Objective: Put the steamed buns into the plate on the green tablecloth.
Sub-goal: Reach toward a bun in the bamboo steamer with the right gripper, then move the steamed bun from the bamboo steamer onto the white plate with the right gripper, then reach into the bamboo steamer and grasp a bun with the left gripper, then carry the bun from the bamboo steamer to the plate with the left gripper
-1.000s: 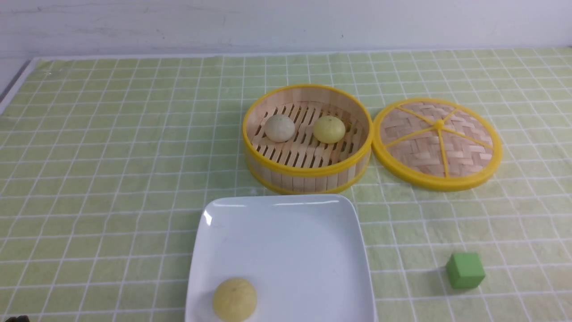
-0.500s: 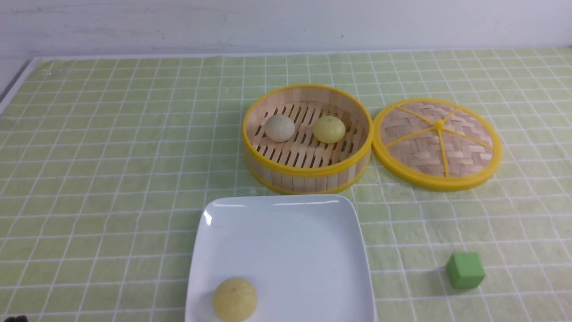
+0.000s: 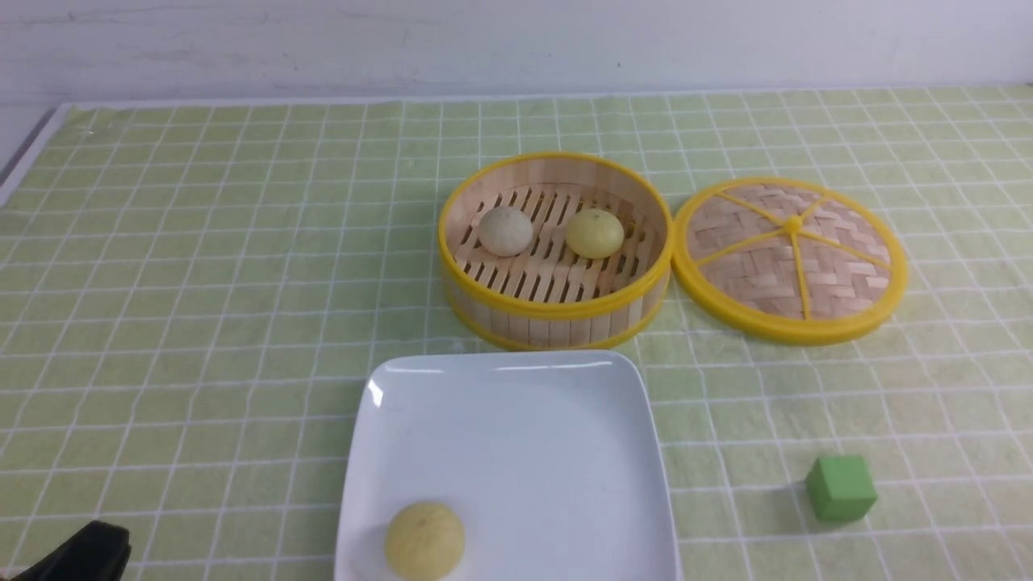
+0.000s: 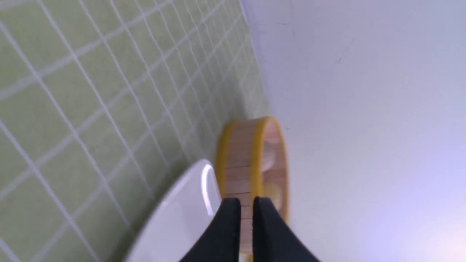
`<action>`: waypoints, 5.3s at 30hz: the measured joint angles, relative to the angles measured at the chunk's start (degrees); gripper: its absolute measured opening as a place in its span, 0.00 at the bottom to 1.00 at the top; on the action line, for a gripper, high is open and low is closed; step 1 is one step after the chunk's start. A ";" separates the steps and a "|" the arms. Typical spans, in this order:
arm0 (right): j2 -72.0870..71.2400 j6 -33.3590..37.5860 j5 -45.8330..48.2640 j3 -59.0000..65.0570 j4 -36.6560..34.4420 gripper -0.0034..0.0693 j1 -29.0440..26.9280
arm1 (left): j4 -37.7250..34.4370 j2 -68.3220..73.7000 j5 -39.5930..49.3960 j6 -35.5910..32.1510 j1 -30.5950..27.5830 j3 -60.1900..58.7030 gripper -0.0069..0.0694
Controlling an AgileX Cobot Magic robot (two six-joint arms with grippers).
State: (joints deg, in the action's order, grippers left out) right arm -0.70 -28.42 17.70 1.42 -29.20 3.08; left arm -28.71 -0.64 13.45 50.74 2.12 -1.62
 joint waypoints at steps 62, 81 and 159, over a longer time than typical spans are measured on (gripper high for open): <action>129.59 40.66 17.16 -108.79 14.99 0.18 19.67 | 5.12 55.96 41.52 -53.66 0.89 39.65 0.34; 106.44 40.51 45.12 -88.98 13.23 0.09 31.04 | 6.50 55.96 40.70 -53.66 0.89 39.65 0.37; 52.77 23.14 34.83 -41.29 32.69 0.07 29.98 | 10.42 129.75 38.99 -60.04 18.82 119.45 0.13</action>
State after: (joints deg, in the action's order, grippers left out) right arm 52.06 -5.28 52.53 -39.86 3.50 33.05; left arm -18.30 129.11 52.45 -9.30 20.94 117.83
